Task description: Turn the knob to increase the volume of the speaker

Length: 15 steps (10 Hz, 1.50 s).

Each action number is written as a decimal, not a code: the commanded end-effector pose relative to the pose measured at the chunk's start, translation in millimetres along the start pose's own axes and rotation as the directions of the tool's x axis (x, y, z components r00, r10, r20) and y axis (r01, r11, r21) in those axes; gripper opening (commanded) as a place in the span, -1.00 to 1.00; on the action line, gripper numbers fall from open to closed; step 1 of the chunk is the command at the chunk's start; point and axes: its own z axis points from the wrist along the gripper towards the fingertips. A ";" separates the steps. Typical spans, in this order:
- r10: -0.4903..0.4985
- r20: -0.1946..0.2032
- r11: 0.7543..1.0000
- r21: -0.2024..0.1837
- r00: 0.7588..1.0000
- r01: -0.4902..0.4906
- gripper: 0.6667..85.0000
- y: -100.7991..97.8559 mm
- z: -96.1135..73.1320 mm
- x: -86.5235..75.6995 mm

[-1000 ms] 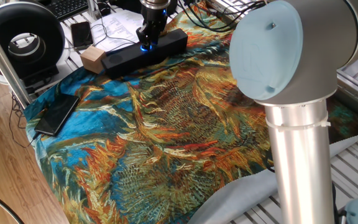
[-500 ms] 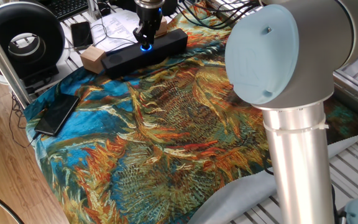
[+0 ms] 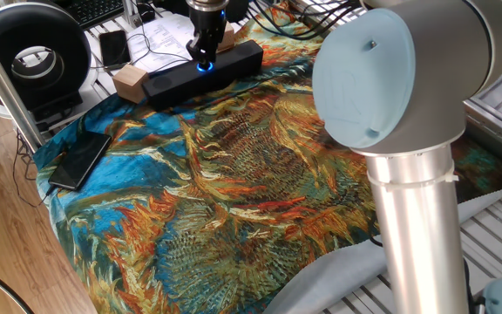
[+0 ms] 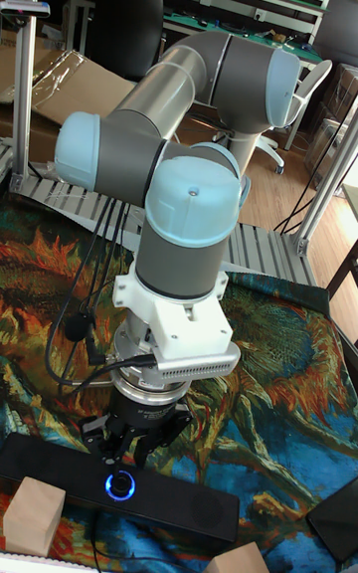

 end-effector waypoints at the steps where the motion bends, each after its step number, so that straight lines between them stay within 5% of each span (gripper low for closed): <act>1: -0.004 -0.006 1.000 -0.009 1.000 0.004 -0.21 1.8 -1.1 1.3; 3: -0.065 0.003 0.997 0.031 0.998 0.065 -0.21 -8.5 -0.5 -2.3; 7: -0.131 0.019 0.991 0.037 0.991 0.130 -0.05 -10.0 2.5 -12.0; 8: -0.195 0.026 0.979 0.073 0.981 0.192 -0.01 -17.9 2.2 -16.8; 15: -0.197 0.064 0.980 0.018 0.978 0.196 -0.06 -0.4 7.0 -32.1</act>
